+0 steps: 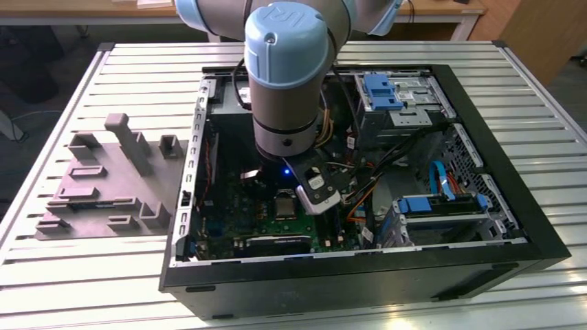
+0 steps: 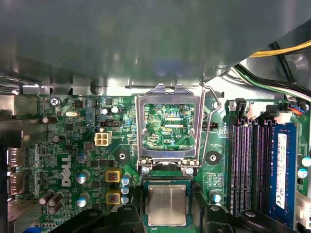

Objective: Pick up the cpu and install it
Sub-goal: 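Place the cpu into insertion slot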

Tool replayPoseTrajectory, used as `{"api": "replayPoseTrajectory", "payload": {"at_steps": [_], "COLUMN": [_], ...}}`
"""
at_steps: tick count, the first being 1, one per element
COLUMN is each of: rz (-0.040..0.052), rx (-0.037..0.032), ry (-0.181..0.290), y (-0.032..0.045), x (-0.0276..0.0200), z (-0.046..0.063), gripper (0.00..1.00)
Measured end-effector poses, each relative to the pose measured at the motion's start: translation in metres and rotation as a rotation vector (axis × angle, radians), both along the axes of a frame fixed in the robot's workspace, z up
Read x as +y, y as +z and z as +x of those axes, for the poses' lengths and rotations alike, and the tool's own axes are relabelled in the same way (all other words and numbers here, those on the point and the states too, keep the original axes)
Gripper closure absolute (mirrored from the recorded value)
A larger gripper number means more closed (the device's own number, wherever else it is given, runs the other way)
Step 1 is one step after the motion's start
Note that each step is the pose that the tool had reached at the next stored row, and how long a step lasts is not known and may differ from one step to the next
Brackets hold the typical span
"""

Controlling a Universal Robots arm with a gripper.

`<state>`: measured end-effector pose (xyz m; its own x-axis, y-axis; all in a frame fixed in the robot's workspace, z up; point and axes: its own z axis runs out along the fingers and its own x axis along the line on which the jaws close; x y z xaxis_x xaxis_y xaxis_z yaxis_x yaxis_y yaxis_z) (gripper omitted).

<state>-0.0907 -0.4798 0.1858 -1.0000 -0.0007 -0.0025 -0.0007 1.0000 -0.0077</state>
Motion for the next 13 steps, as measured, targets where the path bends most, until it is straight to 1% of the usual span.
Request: {"api": "replayPoseTrajectory", "payload": {"at_steps": [7, 9, 10, 13], "rz": [-0.0002, 0.0006, 0.0005, 0.0003], "rx": [0.0000, -0.0006, -0.0003, -0.0002], "ry": [-0.001, -0.001, -0.001, -0.001], "y": [0.0000, -0.0002, -0.0002, -0.0001], "x": [0.0000, 0.0001, 0.0001, 0.0000], "z": [0.0000, 0.0002, 0.0001, 0.0001], "gripper": [0.53, 0.52, 0.46, 0.46]}}
